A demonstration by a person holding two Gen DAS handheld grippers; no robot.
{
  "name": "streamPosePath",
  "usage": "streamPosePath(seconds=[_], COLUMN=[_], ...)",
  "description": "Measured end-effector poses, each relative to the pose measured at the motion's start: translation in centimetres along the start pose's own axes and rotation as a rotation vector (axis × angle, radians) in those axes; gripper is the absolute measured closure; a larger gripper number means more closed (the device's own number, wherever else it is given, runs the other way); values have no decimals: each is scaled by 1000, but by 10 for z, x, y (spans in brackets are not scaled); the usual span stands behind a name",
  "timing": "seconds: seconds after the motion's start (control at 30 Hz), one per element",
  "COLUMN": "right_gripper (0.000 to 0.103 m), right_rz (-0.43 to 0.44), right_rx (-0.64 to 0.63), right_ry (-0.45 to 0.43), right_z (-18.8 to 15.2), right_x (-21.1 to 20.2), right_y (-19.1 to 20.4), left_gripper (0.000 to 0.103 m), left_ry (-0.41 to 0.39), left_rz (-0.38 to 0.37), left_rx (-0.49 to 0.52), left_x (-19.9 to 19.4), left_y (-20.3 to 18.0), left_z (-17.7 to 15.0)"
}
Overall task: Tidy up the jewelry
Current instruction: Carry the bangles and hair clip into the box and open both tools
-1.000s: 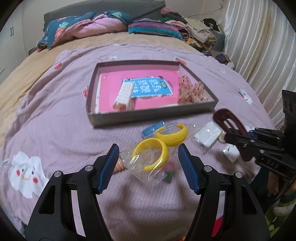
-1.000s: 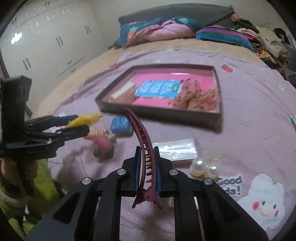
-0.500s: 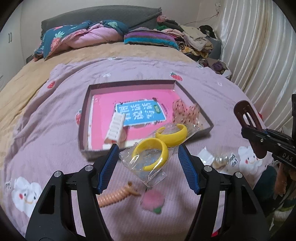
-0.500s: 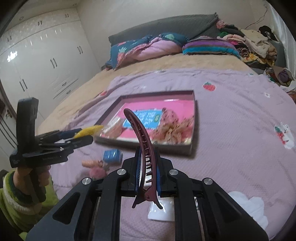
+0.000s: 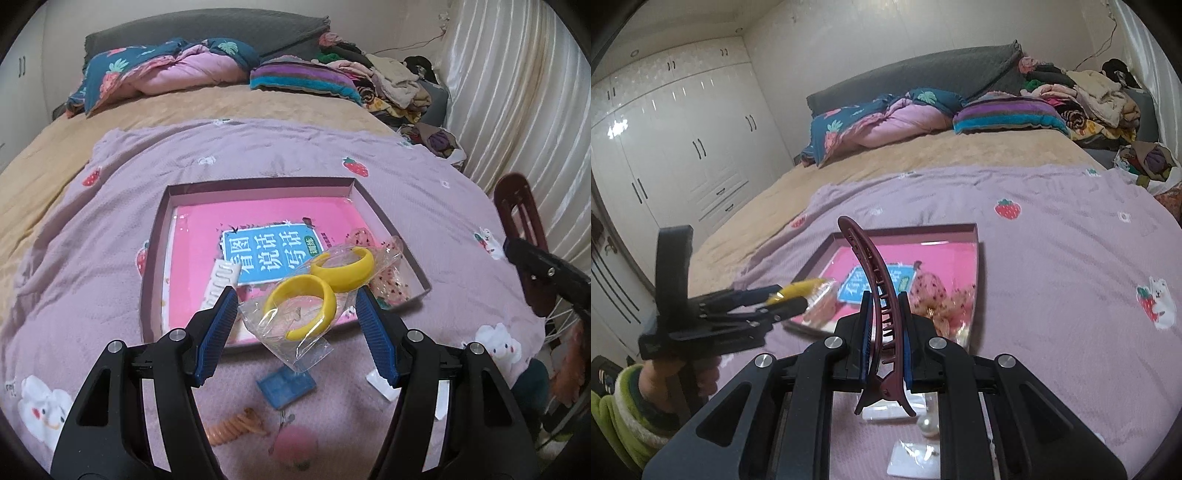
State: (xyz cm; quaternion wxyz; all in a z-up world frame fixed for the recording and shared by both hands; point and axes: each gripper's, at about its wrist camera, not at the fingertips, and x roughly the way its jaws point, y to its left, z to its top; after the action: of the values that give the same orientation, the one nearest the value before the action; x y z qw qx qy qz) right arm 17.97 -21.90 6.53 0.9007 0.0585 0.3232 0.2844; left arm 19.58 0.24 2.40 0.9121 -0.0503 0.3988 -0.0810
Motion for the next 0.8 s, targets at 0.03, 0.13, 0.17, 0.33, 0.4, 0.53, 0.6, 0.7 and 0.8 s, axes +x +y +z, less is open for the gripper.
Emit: streamPosePath(seconds=[0.03,0.13,0.17,0.33,0.4,0.53,0.6,0.7,0.8], right_gripper=[90,90,90,90,90,90,90,90,90], right_rz=[1,15,19,41,43,52,54,49,34], right_rx=[0,3,3,18,24,60,76,98,119], right_ry=[-3,-12,-16,-31,-34,-26,-21,-13,-2], right_z=[2,10,13,25,28,31,31,29,24], right_x=[1,6,8,16,20,32,37,47,56], right_y=[0,1,1,-1,-3,-11,-15,-22,-30], left_gripper=[45,45,45,45,45,45,45,45,45], left_ry=[1,0,1,11,17,39,50,69,86], left_rz=[1,12,17,31,35,48,53,61,72], left_rx=[-2,1,3,0,0,-4,-7,-17,-24], left_x=[2,7,9,22,28,45,52,65,75], left_y=[0,-2,-2,-2,-2,0,1,4,4], left_z=[2,6,8,15,17,20,20,20,17])
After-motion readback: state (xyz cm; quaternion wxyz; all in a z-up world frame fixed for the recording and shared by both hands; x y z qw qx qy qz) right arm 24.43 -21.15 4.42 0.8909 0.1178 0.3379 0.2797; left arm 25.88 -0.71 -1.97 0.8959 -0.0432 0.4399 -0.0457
